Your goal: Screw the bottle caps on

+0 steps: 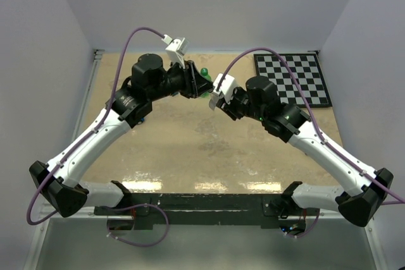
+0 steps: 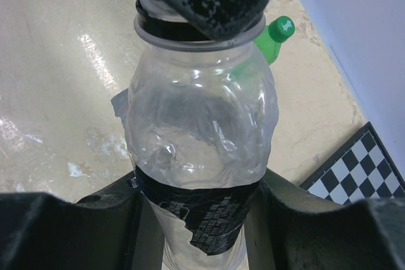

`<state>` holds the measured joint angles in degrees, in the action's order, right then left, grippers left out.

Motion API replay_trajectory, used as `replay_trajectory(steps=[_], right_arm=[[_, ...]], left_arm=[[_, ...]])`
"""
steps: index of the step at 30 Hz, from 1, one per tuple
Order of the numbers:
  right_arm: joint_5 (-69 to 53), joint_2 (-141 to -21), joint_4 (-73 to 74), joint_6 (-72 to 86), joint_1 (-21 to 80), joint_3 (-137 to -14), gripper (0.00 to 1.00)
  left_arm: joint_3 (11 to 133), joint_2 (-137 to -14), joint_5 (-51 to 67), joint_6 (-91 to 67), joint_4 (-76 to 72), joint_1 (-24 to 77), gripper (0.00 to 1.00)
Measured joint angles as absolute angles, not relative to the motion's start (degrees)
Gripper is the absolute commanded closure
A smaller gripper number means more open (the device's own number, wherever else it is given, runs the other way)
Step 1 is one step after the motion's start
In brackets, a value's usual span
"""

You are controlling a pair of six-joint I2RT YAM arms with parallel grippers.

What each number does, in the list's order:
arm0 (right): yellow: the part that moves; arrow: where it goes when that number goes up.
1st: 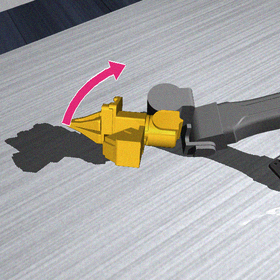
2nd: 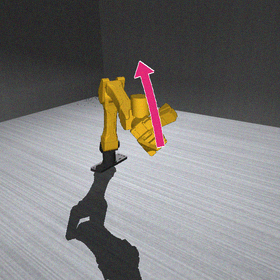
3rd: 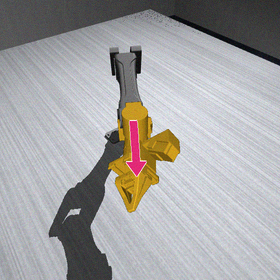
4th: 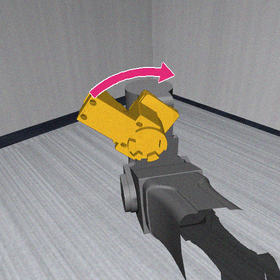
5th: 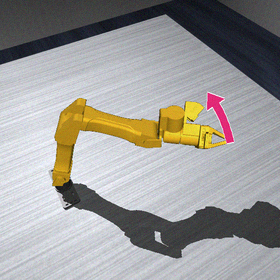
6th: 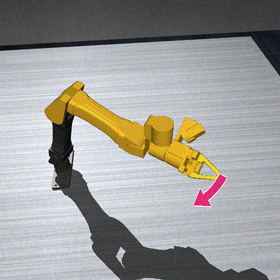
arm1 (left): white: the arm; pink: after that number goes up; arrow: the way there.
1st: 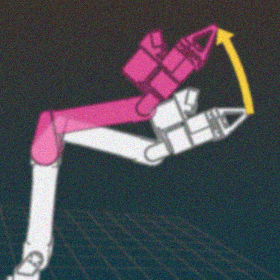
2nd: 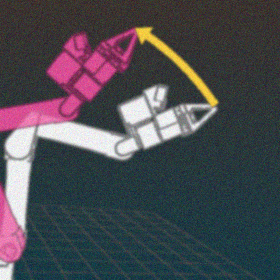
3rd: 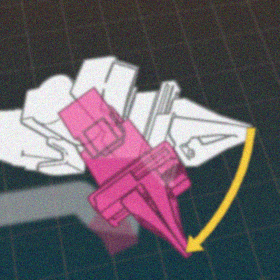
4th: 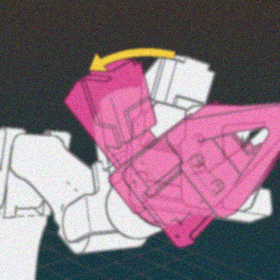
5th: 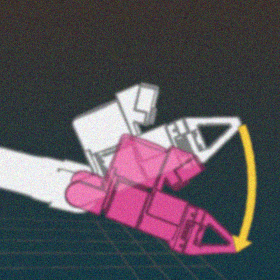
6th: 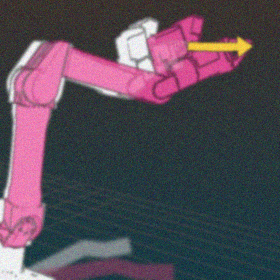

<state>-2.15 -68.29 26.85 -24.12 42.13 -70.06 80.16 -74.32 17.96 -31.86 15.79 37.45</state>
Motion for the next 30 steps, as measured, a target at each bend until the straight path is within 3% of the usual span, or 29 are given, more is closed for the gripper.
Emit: replay_trajectory(steps=[2,3,11,20,26,28,30], right_arm=[[-2.09,-68.29,27.16,-24.12,42.22,-70.06,1.0],[-2.04,-68.29,27.22,-24.1,42.24,-70.06,1.0],[-6.11,-68.16,29.26,-24.08,42.22,-70.41,1.0],[-21.85,-67.72,36.62,-27.05,42.98,-73.8,1.0],[-25.54,-67.77,40.58,-29.15,43.51,-74.43,1.0],[-25.54,-67.81,41.76,-29.26,43.46,-74.43,1.0],[-25.19,-67.81,42.65,-29.23,43.22,-74.43,1.0]], left_arm=[[80.38,-74.35,17.93,-31.44,16.08,37.65,0.99],[80.49,-74.37,18.0,-31.24,16.29,37.67,1.0],[80.88,-73.91,24.69,-19.38,18.0,37.5,1.0],[72.69,-63.61,44.51,14.59,17.28,37.15,1.0],[72.79,-62.61,53.17,38.33,24.43,37.15,1.0],[75.64,-64.73,54.61,44.21,29.43,37.17,0.92],[77.52,-66.39,55.44,47.57,32.64,37.15,0.72]])
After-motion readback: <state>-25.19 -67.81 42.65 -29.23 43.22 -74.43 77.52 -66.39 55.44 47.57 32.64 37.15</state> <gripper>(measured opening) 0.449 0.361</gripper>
